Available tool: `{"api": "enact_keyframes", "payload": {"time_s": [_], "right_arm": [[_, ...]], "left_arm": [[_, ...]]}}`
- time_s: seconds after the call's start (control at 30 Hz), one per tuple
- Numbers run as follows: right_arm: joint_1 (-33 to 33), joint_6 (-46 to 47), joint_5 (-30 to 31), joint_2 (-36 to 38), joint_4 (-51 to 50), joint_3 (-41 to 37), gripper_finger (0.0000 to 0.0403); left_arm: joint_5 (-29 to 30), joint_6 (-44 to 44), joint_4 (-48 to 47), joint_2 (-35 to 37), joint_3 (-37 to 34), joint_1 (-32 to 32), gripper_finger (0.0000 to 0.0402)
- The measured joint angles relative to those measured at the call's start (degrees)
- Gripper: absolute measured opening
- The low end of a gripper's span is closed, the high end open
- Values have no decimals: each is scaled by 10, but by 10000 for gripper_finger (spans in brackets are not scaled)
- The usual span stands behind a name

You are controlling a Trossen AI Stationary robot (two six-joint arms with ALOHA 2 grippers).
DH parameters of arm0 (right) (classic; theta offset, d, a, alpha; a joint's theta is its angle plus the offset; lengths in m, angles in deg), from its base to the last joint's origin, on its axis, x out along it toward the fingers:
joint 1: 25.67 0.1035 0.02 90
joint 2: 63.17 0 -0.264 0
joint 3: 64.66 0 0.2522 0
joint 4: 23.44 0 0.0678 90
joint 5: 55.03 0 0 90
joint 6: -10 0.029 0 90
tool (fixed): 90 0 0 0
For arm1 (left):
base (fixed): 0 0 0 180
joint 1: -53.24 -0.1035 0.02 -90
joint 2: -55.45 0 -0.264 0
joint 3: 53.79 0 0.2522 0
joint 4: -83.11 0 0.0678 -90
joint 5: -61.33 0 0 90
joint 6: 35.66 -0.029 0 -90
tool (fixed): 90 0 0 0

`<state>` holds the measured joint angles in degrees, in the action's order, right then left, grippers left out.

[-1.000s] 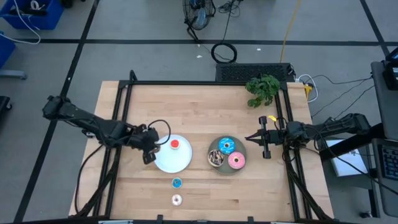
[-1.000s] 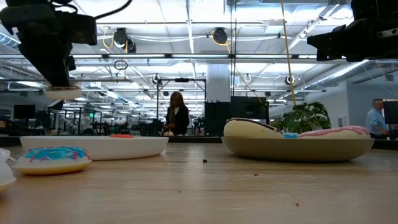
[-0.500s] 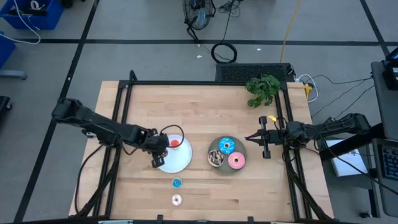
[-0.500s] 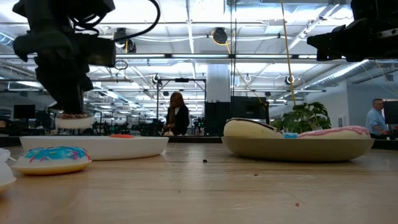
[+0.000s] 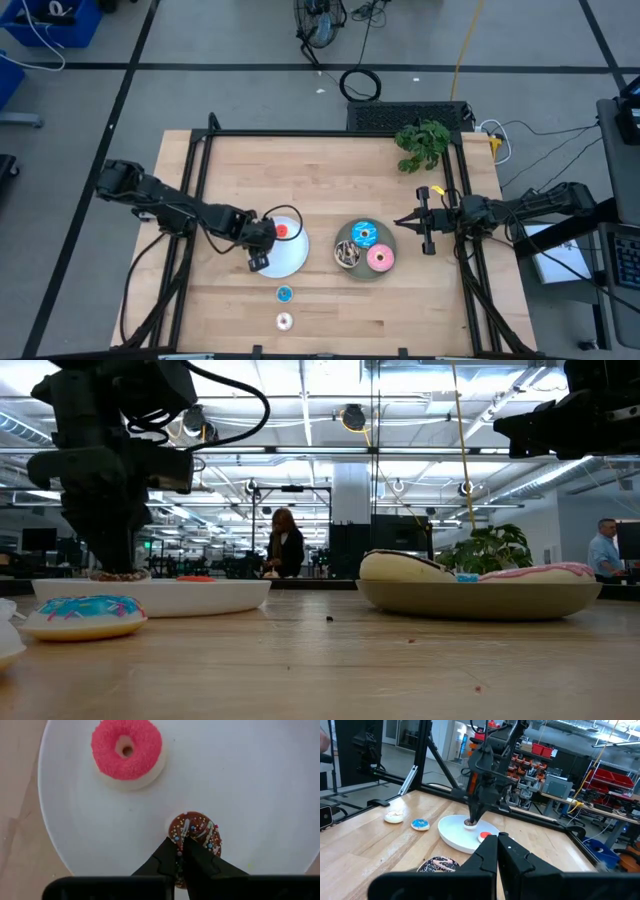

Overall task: Pick & Place donuts
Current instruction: Put the small brown donut on the white plate, then put the small white donut on the white plate

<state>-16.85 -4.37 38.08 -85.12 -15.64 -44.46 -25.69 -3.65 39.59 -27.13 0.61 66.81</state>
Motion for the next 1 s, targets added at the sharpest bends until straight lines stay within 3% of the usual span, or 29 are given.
{"api": "enact_keyframes", "payload": {"time_s": [0.37, 0.73, 1.0], "right_arm": [[0, 0, 0, 0, 0, 0, 0], [0, 1, 0, 0, 0, 0, 0], [0, 1, 0, 0, 0, 0, 0]], "left_arm": [[2, 5, -3, -7, 0, 0, 13], [3, 1, -8, -7, 0, 0, 145], [18, -38, -67, -7, 51, 0, 160]]}}
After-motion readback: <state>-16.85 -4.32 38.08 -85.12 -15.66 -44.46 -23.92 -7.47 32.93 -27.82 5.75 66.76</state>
